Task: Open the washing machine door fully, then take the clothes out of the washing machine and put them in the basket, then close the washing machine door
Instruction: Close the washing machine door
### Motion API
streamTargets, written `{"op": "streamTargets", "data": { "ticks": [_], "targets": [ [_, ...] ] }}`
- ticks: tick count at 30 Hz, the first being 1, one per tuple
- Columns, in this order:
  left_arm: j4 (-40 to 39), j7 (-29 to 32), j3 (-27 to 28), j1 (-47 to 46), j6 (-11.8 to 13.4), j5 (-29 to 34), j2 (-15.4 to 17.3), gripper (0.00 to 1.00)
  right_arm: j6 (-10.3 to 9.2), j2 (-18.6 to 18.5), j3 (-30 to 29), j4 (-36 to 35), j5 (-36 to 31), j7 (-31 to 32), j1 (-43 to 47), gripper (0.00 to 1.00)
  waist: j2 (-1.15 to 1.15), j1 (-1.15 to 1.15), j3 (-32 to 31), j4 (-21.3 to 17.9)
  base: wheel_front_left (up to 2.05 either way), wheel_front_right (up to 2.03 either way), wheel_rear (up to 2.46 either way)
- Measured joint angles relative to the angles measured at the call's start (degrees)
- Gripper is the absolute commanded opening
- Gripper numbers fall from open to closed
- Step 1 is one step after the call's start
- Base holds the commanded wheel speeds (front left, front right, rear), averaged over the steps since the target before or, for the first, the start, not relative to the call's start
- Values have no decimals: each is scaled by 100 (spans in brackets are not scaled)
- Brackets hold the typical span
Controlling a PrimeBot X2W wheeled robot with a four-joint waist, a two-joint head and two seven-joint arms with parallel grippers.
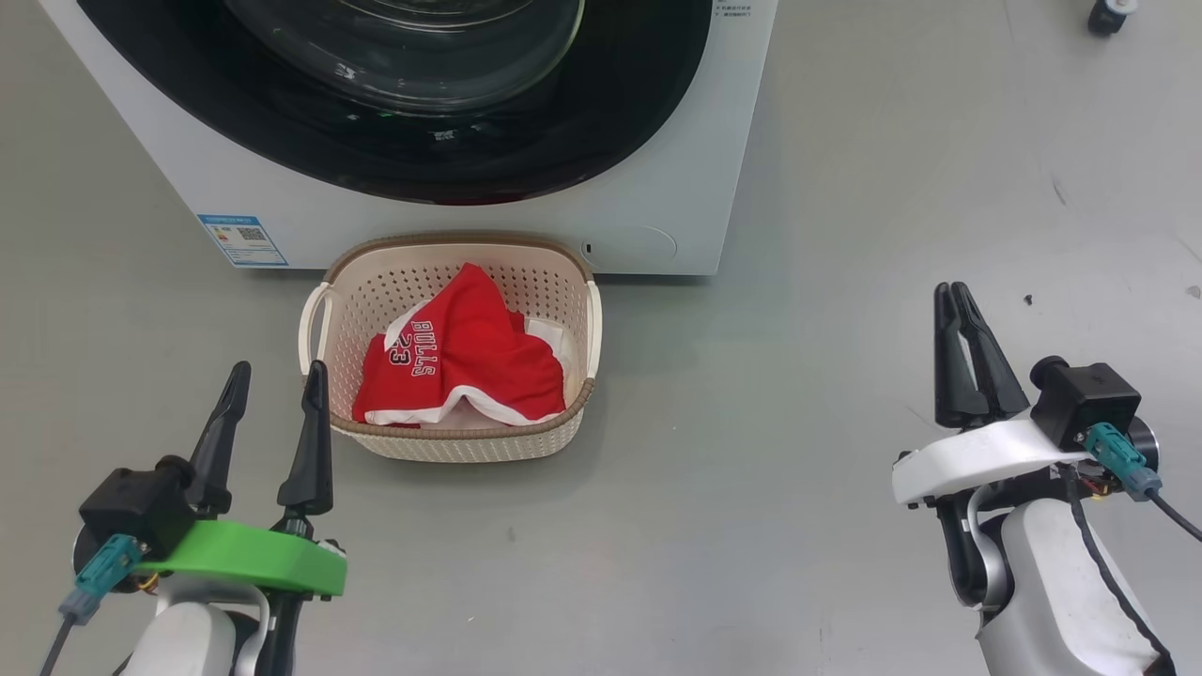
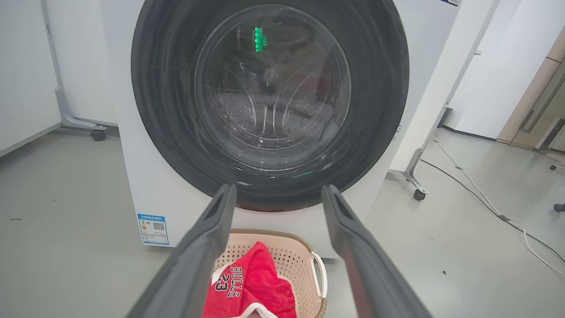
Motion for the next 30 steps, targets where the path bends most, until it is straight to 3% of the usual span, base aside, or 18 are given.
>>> {"op": "streamTargets", "data": {
  "ticks": [3, 30],
  "targets": [
    [-7, -1, 36, 19, 0, 56, -8, 100, 0, 4, 20, -57, -8, 0, 34, 100, 0, 0, -12, 3, 0, 0, 0],
    [-51, -1, 256, 146, 0, 249, -171, 100, -93, 38, -57, -341, -8, 0, 257, 100, 0, 0, -133, 14, 0, 0, 0]
  ]
}}
